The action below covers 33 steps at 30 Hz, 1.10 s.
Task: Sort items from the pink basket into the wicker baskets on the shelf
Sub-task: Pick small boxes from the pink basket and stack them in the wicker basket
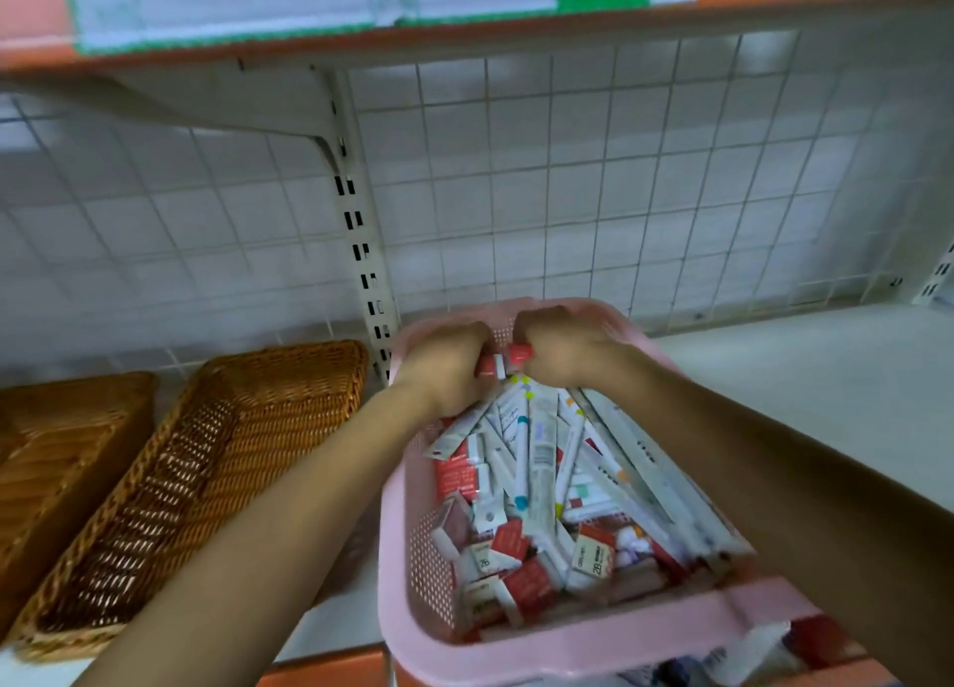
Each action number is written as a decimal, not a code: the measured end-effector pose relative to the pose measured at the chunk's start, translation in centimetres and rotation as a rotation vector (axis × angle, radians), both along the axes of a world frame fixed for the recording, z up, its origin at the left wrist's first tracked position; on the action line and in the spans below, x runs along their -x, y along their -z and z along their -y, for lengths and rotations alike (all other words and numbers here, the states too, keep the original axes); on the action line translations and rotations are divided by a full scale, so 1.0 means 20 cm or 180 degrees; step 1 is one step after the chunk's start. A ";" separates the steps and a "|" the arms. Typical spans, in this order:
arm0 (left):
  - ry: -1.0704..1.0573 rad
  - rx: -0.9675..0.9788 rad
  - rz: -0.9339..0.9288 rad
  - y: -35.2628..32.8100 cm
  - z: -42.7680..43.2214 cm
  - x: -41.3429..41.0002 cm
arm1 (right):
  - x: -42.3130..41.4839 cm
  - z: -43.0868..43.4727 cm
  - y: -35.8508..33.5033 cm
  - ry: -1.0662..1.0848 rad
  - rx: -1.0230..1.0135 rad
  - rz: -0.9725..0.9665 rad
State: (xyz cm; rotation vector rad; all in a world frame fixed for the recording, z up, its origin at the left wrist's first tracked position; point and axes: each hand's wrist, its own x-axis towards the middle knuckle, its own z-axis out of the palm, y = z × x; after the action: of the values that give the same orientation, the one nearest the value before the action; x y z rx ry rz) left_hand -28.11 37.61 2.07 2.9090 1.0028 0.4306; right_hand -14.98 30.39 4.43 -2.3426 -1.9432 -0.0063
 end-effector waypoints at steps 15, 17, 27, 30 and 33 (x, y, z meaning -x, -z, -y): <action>-0.0198 0.0046 0.1012 -0.08 0.20 0.32 | 0.31 0.21 -0.21 -0.0331 -0.0200 -0.0714; -0.0152 0.0088 0.1078 -0.09 0.21 0.38 | 0.37 0.23 -0.21 -0.0379 -0.0211 -0.0906; -0.0201 0.0375 0.1053 -0.12 0.28 0.92 | 0.82 0.24 -0.19 -0.0601 -0.0610 -0.1308; -0.0254 0.0308 0.0983 -0.12 0.31 1.15 | 1.02 0.24 -0.16 -0.0640 -0.0676 -0.1426; -0.0264 0.0220 0.0978 -0.12 0.34 1.38 | 1.22 0.22 -0.10 -0.0636 -0.0600 -0.1521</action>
State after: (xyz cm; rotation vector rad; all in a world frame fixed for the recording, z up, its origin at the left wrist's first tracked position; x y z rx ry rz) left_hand -55.69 30.78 4.48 2.6377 1.0662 0.8002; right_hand -39.46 25.98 6.49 -1.8138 -1.8272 0.3366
